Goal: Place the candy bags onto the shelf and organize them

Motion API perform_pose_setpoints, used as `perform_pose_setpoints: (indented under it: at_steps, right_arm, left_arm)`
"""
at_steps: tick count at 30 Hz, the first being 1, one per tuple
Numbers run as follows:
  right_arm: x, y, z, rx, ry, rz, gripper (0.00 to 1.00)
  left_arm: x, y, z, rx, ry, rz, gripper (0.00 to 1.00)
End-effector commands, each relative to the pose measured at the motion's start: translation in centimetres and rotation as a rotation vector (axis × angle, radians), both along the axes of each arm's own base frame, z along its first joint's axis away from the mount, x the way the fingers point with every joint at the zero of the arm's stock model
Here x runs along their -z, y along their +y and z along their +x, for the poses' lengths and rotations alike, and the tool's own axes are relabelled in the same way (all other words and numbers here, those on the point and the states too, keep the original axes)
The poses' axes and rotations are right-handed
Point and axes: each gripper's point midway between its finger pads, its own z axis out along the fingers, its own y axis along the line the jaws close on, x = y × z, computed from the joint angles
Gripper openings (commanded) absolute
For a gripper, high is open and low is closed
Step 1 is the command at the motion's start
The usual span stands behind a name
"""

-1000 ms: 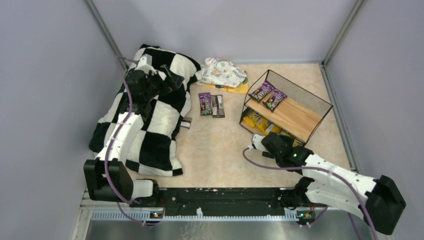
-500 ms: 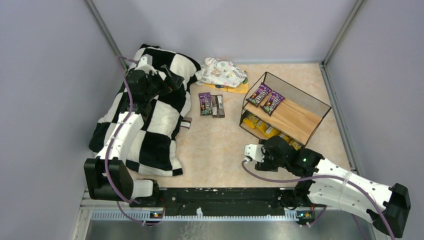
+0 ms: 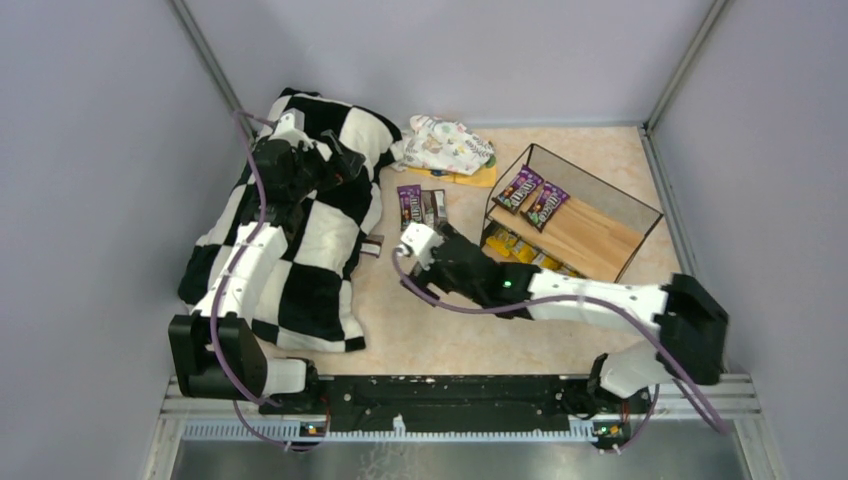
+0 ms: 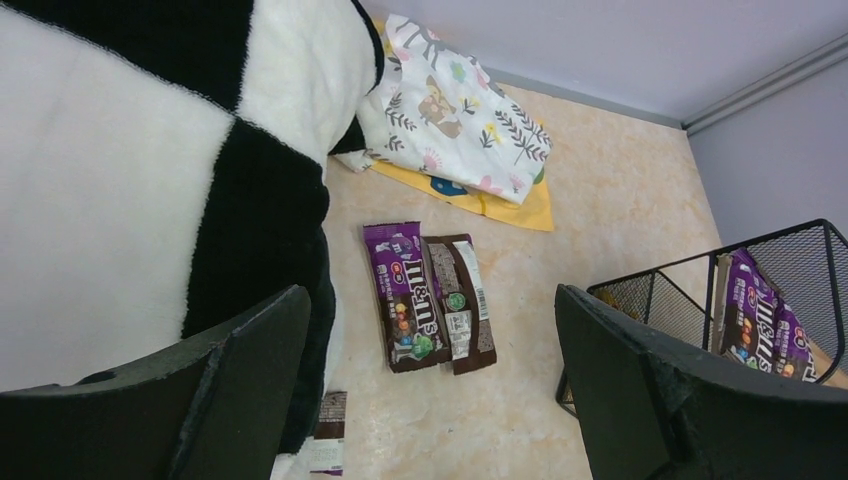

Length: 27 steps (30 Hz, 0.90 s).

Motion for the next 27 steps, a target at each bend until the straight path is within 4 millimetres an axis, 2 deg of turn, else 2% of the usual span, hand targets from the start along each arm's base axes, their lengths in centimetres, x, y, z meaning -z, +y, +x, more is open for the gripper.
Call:
perform_pose_setpoints:
  at_steps: [1,3,6,10,15,19,22,27]
  right_arm:
    - [-1.0,3.2,4.5,0.209,-0.14,-0.083,0.99]
    - [0.4,3.0,6.7,0.302,-0.218,-0.223,0.99]
    - [4.2,3.5,9.1,0.326,-0.322,-0.426,0.99]
    - [7.3,5.0,11.0,0.3,-0.366,-0.522,0.99]
    - [9.8,5.8,12.9,0.264,-0.313,-0.549,0.94]
    - [11.9,5.4,14.6,0.246,-0.27,-0.57,0.78]
    - [12.6,4.5,15.8,0.25,-0.268,-0.605,0.69]
    - [13.5,3.7,17.2,0.263,-0.279,-0.66,0.64]
  left_arm:
    - [-2.8,1.1,0.7,-0.023,-0.078,0.013,0.98]
    - [-2.9,1.6,0.8,-0.029,-0.076,-0.003,0.98]
    - [-3.1,2.7,0.9,-0.04,-0.08,-0.036,0.98]
    - [-3.4,3.1,0.9,-0.029,-0.085,-0.061,0.98]
    - [-2.8,2.8,1.1,0.01,-0.065,-0.12,0.98]
    - [-2.9,2.6,1.0,0.04,-0.061,-0.147,0.98]
    - [-2.7,2.8,1.1,0.033,-0.057,-0.151,0.98]
    - [-2.6,3.0,1.1,0.044,-0.049,-0.185,0.98]
